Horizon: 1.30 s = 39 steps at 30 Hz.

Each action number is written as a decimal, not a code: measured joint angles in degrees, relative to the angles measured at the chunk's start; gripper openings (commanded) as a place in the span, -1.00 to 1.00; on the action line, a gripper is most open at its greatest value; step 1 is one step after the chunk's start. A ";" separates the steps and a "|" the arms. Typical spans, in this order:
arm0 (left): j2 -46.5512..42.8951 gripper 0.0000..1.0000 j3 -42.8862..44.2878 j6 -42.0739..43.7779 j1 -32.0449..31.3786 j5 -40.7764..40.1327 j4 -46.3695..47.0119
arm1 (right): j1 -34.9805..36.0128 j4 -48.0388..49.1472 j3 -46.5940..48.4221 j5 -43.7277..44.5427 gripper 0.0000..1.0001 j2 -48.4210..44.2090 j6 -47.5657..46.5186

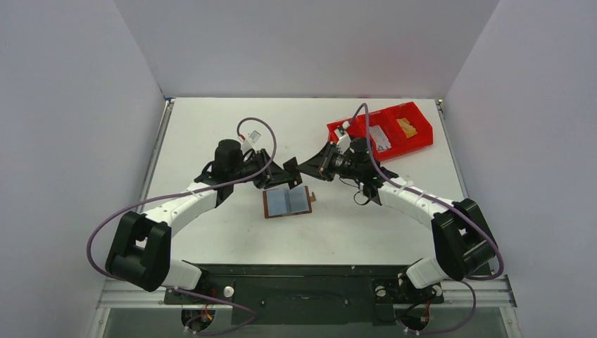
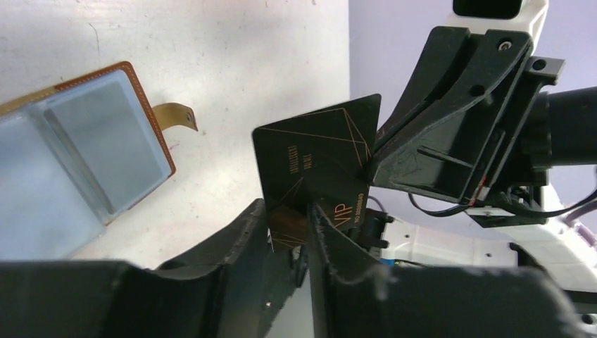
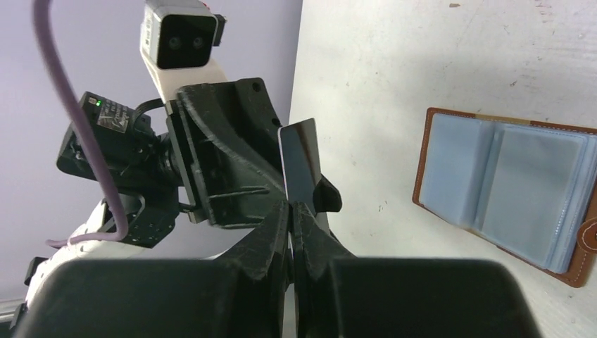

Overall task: Take the credit cards out of the card holder
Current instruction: Place the credit card in the storage box.

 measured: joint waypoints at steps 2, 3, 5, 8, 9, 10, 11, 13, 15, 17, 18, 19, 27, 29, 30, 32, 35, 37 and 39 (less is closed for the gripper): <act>-0.02 -1.00 -1.01 -1.25 0.81 0.61 1.16 | -0.20 0.37 0.07 0.31 -1.00 0.00 0.17; -0.02 -1.00 -1.46 -1.99 1.20 0.98 1.90 | -0.33 0.33 0.07 0.66 -1.00 0.04 0.07; -0.07 -1.00 -2.16 -3.21 1.70 1.84 3.69 | -0.59 0.11 0.07 1.38 -1.00 0.04 -0.02; -0.33 -1.00 -3.26 -5.01 2.03 2.58 6.56 | -0.76 0.11 0.07 1.99 -0.94 0.04 -0.24; -0.39 -1.00 -3.74 -5.73 2.10 2.80 7.50 | -0.74 0.11 0.07 2.21 -0.87 0.07 -0.31; -0.42 -1.00 -4.11 -6.25 2.10 2.97 8.28 | -0.74 0.09 0.07 2.23 -0.83 0.07 -0.39; -0.42 -1.00 -4.50 -7.06 2.10 3.23 9.27 | -0.74 0.09 0.07 2.25 -0.73 0.07 -0.44; -0.42 -1.00 -4.90 -8.37 2.08 4.11 11.06 | -0.61 0.11 0.07 2.23 -0.62 0.07 -0.39; -0.42 -1.00 -4.92 -9.22 1.97 5.16 12.98 | -0.26 0.24 0.07 2.19 -0.54 0.07 -0.31; -0.42 -1.00 -4.96 -10.38 1.97 6.14 14.97 | 0.11 0.70 0.07 2.12 -0.52 0.07 -0.07; -0.42 -1.00 -5.01 -10.78 1.97 6.45 15.76 | 0.20 1.01 0.07 1.92 -0.52 0.07 0.09; -0.42 -1.00 -5.07 -11.32 1.97 6.75 16.59 | 0.24 1.38 0.07 1.66 -0.52 0.07 0.20; -0.42 -1.00 -5.11 -13.18 1.97 7.93 19.47 | 0.48 3.80 0.07 0.37 -1.00 0.13 1.51; -0.39 -0.80 -5.18 -13.33 1.99 7.98 19.47 | 0.48 4.39 0.07 0.07 -1.00 0.13 1.68; -0.39 -0.63 -5.18 -13.27 1.99 7.96 19.47 | 0.48 4.42 0.07 0.02 -1.00 0.13 1.70; -0.39 -0.40 -5.18 -12.83 1.97 7.93 19.06 | 0.48 4.26 0.07 0.00 -1.00 0.13 1.29; -0.48 -0.31 -5.18 -11.76 1.97 7.76 17.66 | 0.44 1.29 0.52 0.48 -1.00 0.13 -1.11; -0.81 -0.26 -5.07 -10.40 1.97 7.15 15.30 | 0.28 -2.62 1.77 1.64 -1.00 0.11 -3.54; -1.42 -0.20 -4.61 -8.28 1.99 5.90 11.39 | 0.02 -8.46 4.13 3.74 -1.00 0.02 -7.30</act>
